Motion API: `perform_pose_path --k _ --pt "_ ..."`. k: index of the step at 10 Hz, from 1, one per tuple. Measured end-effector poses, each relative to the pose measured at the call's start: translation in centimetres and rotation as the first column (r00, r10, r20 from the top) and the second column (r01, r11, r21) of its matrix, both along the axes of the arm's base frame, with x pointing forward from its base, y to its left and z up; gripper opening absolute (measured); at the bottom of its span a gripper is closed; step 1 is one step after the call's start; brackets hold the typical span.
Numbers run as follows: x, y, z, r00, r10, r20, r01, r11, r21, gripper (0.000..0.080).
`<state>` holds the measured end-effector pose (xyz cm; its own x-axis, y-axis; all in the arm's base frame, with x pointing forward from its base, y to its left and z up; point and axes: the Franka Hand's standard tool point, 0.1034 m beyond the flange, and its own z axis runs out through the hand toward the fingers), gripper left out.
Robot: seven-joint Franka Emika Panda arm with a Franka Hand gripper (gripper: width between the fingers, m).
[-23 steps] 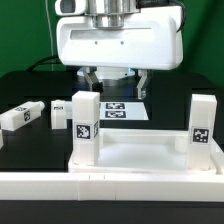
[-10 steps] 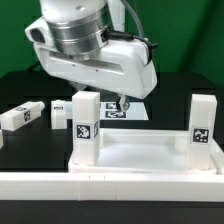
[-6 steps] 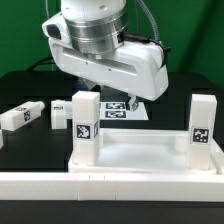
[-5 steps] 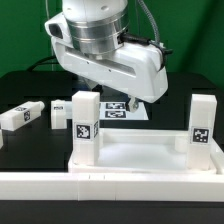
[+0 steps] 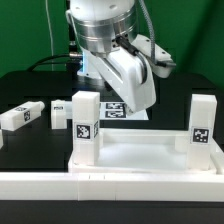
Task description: Assemble desk
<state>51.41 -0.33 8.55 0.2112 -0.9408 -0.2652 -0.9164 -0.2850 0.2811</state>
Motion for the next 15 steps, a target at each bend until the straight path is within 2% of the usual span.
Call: perform_pose_path --k 3,4,6,8,9,13,15 --pt "0.3 0.5 -0.1 1.0 0.021 0.016 -0.021 1.0 -0.008 0.0648" --pt "0.5 1.0 -0.2 1.0 0.001 0.025 0.0 0.999 -0.037 0.0648" --pt "0.5 3.1 -0.4 0.998 0.022 0.06 -0.013 0.989 -0.145 0.0648" --pt "0.5 3.5 -0.5 0.998 0.028 0.064 -0.019 0.991 -0.136 0.0648" --pt "0.4 3.6 -0.7 0.998 0.009 0.063 0.0 0.989 -0.147 0.0648" --pt "-1.6 4.5 -2.7 0.998 -0.012 0.056 0.022 0.984 -0.175 0.0648" --pt "-1.3 4.7 -2.8 0.997 -0.003 0.073 0.015 0.986 -0.168 0.0648"
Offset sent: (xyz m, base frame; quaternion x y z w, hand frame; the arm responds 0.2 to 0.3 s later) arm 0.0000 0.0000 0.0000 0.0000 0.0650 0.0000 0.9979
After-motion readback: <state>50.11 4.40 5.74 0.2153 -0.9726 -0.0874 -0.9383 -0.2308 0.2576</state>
